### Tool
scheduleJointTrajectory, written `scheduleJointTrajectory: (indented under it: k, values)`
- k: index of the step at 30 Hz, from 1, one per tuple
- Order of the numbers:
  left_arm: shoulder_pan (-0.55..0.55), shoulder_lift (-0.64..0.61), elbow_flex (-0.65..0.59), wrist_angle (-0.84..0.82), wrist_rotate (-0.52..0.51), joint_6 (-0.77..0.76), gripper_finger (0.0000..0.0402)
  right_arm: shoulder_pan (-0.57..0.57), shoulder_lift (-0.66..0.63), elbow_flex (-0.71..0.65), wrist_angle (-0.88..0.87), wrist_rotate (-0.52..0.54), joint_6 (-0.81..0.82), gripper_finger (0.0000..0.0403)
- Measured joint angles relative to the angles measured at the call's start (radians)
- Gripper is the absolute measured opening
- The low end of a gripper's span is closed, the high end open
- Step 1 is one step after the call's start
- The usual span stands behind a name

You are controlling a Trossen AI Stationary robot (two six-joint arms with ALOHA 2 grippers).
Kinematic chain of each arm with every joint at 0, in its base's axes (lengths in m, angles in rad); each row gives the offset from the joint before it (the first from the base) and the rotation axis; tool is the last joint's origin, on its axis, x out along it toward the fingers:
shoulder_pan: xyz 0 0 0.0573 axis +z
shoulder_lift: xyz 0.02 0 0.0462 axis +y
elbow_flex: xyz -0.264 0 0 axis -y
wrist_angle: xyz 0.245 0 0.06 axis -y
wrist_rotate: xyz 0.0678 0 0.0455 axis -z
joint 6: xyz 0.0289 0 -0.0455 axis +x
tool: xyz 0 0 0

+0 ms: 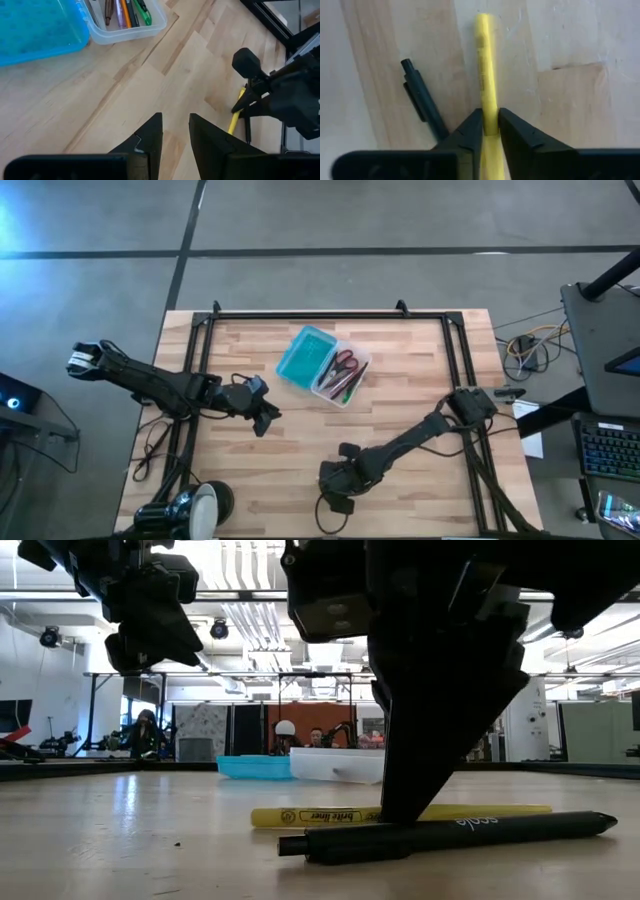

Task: Pick & place school supplies into a supply box
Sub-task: Put the yellow pen into the blue supply box, then put the black pen into the blue supply box

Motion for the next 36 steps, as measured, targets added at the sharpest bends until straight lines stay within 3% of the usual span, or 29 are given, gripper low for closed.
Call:
scheduleJointTrajectory:
  k: [5,10,17,20,26,31,36]
  values:
    - [0.000,0.000,0.000,-0.003,0.000,0.000,0.0080,-0.031,-0.030,-0.004,-0.062,0.006,0.075,0.0019]
    - [0.000,0.000,0.000,-0.002,0.000,0.011,0.0080,-0.098,-0.134,-0.013,-0.140,0.144,0.175,0.0017]
    - [0.000,0.000,0.000,0.000,-0.001,0.016,0.0080,-0.250,-0.353,-0.077,-0.322,0.440,0.868,0.0015]
    - [0.000,0.000,0.000,0.000,-0.010,0.017,0.0080,-0.324,-0.425,-0.152,-0.264,0.509,1.004,0.0026]
    - [0.000,0.000,0.000,0.000,-0.012,0.021,0.0080,-0.462,-0.406,-0.256,0.005,0.461,0.921,0.0074]
    - [-0.003,0.000,0.000,0.001,-0.007,0.008,0.0080,-0.525,-0.376,-0.295,-0.007,0.452,0.974,0.0117]
    - [-0.016,0.000,0.000,0.061,0.054,0.059,0.0080,-0.495,-0.415,-0.293,-0.014,0.449,0.704,0.0149]
